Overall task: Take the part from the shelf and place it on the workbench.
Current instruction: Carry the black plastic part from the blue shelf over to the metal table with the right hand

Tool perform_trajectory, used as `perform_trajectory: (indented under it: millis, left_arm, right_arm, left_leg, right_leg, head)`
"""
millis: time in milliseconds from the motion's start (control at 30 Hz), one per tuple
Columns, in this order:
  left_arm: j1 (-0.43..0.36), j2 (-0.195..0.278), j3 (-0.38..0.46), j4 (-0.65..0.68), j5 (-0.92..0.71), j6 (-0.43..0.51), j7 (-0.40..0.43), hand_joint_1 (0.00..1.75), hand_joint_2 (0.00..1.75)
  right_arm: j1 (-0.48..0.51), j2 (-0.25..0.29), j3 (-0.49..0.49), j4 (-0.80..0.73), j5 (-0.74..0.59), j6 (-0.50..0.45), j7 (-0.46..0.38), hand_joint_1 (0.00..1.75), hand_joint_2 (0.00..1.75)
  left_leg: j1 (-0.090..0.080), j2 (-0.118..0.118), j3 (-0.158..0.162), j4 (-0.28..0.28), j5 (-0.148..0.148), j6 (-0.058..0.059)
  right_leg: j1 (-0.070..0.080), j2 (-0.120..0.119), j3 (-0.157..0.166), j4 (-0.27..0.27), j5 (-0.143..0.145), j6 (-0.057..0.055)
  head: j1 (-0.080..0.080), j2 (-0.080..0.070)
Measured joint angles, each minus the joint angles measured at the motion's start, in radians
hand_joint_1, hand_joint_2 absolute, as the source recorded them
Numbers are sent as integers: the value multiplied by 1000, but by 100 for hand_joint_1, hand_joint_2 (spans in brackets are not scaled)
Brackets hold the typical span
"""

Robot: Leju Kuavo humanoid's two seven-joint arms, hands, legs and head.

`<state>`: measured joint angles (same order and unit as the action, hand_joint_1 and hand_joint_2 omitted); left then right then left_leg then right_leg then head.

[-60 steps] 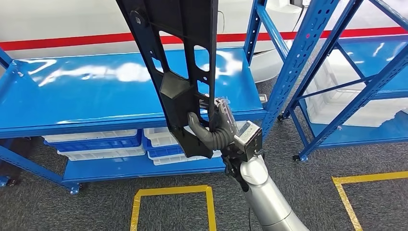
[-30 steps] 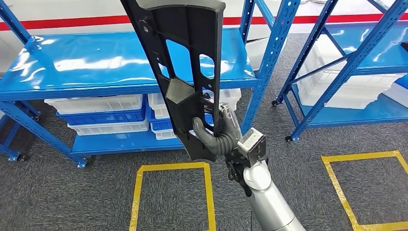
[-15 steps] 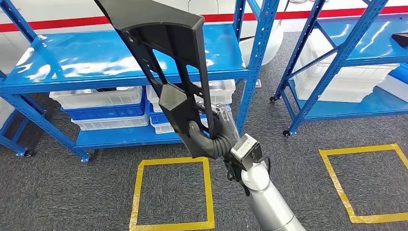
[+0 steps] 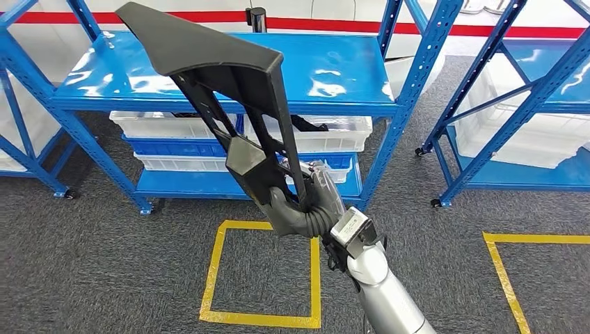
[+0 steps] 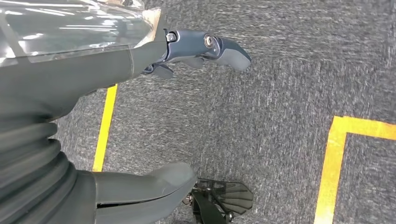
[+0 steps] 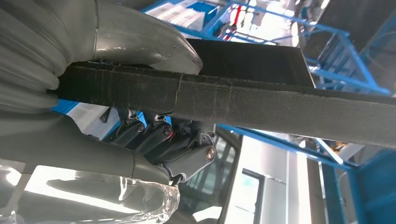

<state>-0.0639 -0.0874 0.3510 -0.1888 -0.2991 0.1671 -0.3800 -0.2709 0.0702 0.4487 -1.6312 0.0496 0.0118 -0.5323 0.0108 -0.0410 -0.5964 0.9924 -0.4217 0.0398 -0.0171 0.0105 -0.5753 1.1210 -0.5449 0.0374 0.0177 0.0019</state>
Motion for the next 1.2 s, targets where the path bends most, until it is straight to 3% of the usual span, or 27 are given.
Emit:
perform_trajectory:
  millis: [67, 133, 200, 267, 333, 400, 433, 500, 567, 600, 667, 733, 767, 833, 900, 933, 967, 1033, 1100, 1200]
  left_arm:
    - [-1, 0, 0, 0, -1, 0, 0, 0, 175]
    - [1, 0, 0, 0, -3, 1, -2, 0, 175]
    - [5, 2, 0, 0, -4, 3, -7, 0, 175]
    - [5, 2, 0, 0, -5, 3, -11, 0, 175]
    - [4, 0, 0, 0, -6, 3, -9, 0, 175]
    - [5, -1, 1, 0, -6, 4, 0, 0, 175]
    - [5, -2, 3, 0, -2, 5, 4, 0, 175]
    - [3, -2, 12, 0, 8, 8, 6, 0, 175]
    - [-2, -2, 20, -1, 14, 8, 4, 0, 175]
    - [-5, -2, 22, -1, 15, 6, 3, 0, 175]
    - [-7, -1, 25, -1, 13, -6, 2, 0, 175]
    - [-6, 0, 27, -1, 6, -23, 1, 0, 175]
    - [-7, 1, 27, -1, 1, -32, 1, 0, 175]
    - [-10, 3, 27, -2, -3, -45, 0, 0, 175]
    - [-9, 4, 27, -2, -5, -52, -1, 0, 175]
    - [-9, 4, 27, -2, -5, -53, -1, 0, 175]
    - [-8, 3, 27, -2, -5, -55, -1, 0, 175]
    - [-8, 4, 27, -2, -5, -57, -1, 0, 175]
    - [-8, 6, 27, -2, -5, -58, -2, 0, 175]
    - [-7, 12, 32, -3, 2, -59, -8, 0, 175]
  right_arm:
    - [0, 0, 1, 0, 0, 0, -1, 175, 175]
    - [1, 0, 1, 0, -1, -1, -3, 175, 175]
    - [3, 0, 1, 0, -1, -4, -7, 175, 175]
    - [10, 0, 1, -3, 0, -8, -14, 175, 175]
    - [21, -1, 1, -6, 5, -10, -22, 175, 175]
    - [32, -1, 1, -6, 7, -10, -27, 175, 175]
    - [34, -1, 1, -6, 7, -10, -29, 175, 175]
    - [34, -1, 0, -6, 4, -6, -34, 175, 175]
    - [32, 0, -2, -7, 2, -2, -39, 175, 175]
    - [33, 0, -4, -8, 3, -1, -41, 175, 175]
    - [35, 0, -8, -11, 7, 0, -43, 175, 175]
    - [41, 0, -17, -21, 15, 0, -44, 175, 175]
    - [47, 0, -24, -28, 20, 0, -45, 175, 175]
    - [65, -2, -38, -37, 26, -1, -46, 175, 175]
    - [83, -5, -48, -41, 31, -1, -46, 175, 175]
    - [88, -6, -51, -42, 32, -1, -46, 175, 175]
    - [92, -7, -52, -44, 33, -1, -46, 175, 175]
    - [93, -8, -55, -50, 33, -1, -46, 175, 175]
    - [95, -8, -58, -54, 36, -1, -47, 175, 175]
    - [100, -4, -64, -56, 48, -1, -52, 175, 175]
  left_leg:
    - [-4, -13, -6, 7, 2, -9]
    - [-4, -22, -14, 11, 7, -20]
    - [0, -19, -23, 19, 3, -31]
    - [2, 6, -52, 80, -39, -40]
    - [4, 29, -107, 209, -107, -49]
    - [5, 37, -141, 292, -133, -53]
    - [5, 39, -132, 280, -118, -52]
    - [4, 54, -63, 160, -59, -43]
    - [-5, 80, -2, 46, -26, -32]
    - [-10, 87, 7, 23, -25, -27]
    - [-14, 76, 5, 15, -24, -18]
    - [-12, 62, 7, 5, -15, -5]
    - [-9, 54, 8, 0, -11, 2]
    - [-8, 37, 4, -1, -6, 9]
    - [-8, 17, 1, 0, -4, 10]
    - [-8, 8, 0, 0, -3, 10]
    - [-7, -2, 0, 2, -3, 8]
    - [-8, -21, -4, 11, -4, 1]
    - [-11, -35, -12, 20, -5, -11]
    - [-8, -39, -23, 23, -1, -28]
  right_leg:
    - [-1, 17, 49, -104, 35, 0]
    - [3, 16, 54, -122, 44, -10]
    - [-3, 6, 53, -121, 51, -22]
    - [-9, -7, 52, -124, 57, -34]
    - [-5, -22, 49, -123, 58, -39]
    - [-1, -38, 47, -123, 58, -39]
    - [0, -46, 47, -123, 58, -39]
    - [1, -59, 49, -123, 58, -38]
    - [8, -70, 48, -122, 56, -35]
    - [12, -76, 46, -122, 56, -33]
    - [16, -90, 45, -123, 55, -25]
    - [15, -77, 36, -104, 40, -18]
    - [14, -59, 19, -67, 20, -19]
    - [10, -27, -42, 61, -37, -25]
    - [7, -17, -91, 161, -67, -22]
    - [5, -16, -89, 157, -59, -14]
    - [3, -14, -67, 112, -35, -4]
    - [-5, 8, 0, -26, 18, 13]
    - [-8, 26, 34, -99, 43, 9]
    - [-6, 13, 32, -102, 51, -13]
  head:
    - [-1, 0]
    - [-1, 0]
    - [-2, 0]
    - [-7, 0]
    - [-12, 0]
    - [-12, 0]
    - [-12, 0]
    - [-12, 0]
    - [-12, 0]
    - [-11, 0]
    - [-10, 0]
    - [-10, 0]
    - [-8, 0]
    - [-4, 0]
    - [-1, 0]
    - [-1, 0]
    - [-1, 0]
    - [-1, 0]
    - [-1, 0]
    - [-2, 0]
